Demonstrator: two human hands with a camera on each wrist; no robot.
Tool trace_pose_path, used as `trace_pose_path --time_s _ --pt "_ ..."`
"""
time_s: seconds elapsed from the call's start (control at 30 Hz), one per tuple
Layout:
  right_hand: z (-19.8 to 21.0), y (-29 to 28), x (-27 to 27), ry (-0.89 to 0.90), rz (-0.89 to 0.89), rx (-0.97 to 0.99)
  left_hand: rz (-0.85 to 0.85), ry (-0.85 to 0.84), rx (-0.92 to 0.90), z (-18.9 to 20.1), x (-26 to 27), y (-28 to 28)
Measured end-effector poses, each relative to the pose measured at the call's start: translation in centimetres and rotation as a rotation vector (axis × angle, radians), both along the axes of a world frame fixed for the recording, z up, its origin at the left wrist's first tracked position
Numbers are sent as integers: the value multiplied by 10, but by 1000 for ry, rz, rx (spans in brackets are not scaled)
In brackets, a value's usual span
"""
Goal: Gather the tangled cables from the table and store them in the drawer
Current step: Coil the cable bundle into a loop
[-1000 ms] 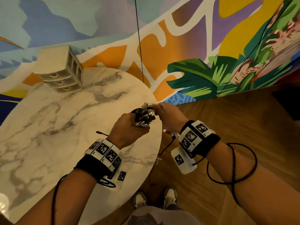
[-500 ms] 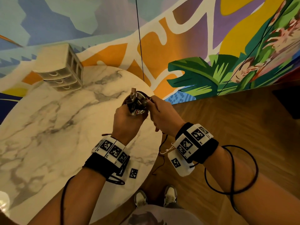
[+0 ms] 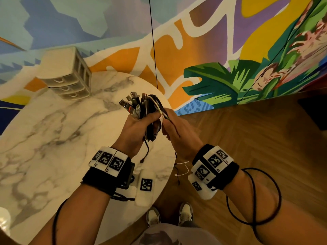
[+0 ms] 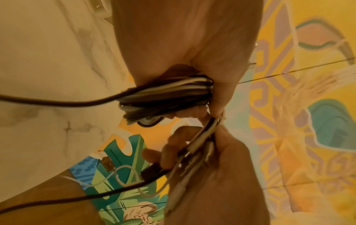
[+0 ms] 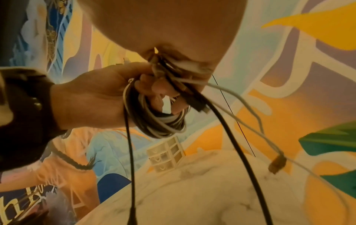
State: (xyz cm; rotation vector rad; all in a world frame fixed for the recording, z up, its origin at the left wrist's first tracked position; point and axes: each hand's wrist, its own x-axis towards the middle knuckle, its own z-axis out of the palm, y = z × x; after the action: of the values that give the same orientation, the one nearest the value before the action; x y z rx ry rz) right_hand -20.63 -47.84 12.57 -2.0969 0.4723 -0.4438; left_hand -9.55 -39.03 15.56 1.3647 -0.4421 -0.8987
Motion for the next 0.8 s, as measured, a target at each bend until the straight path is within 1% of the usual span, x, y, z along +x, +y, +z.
trace_pose_path --time_s 0.1,0.2,0.27,0.33,0.4,0.47,0.53,0.7,0.73,0.8 --pt "-9 7 0 -63 -5 51 35 148 -16 2 -3 -1" --pt "-13 12 0 -100 -32 -3 -1 301 -28 2 -5 0" --pt "-14 13 0 -105 -55 -39 -28 351 -22 5 -7 0" --pt "-14 12 0 -115 -70 -86 -24 325 -4 7 -7 -1" --pt "-14 11 2 -143 -103 -185 -20 280 15 9 -7 -2" --pt "-15 11 3 -209 -147 -295 -32 255 19 9 -6 -1" --pt "-19 11 5 -278 -153 -336 -45 242 18 9 -6 0" --pt "-22 11 10 -359 -113 -280 27 193 -11 8 -9 -1" --pt "-21 11 11 -361 -106 -242 33 181 -17 7 -9 -1" --pt "-18 12 9 -359 -98 -98 52 176 -31 7 -9 -3"
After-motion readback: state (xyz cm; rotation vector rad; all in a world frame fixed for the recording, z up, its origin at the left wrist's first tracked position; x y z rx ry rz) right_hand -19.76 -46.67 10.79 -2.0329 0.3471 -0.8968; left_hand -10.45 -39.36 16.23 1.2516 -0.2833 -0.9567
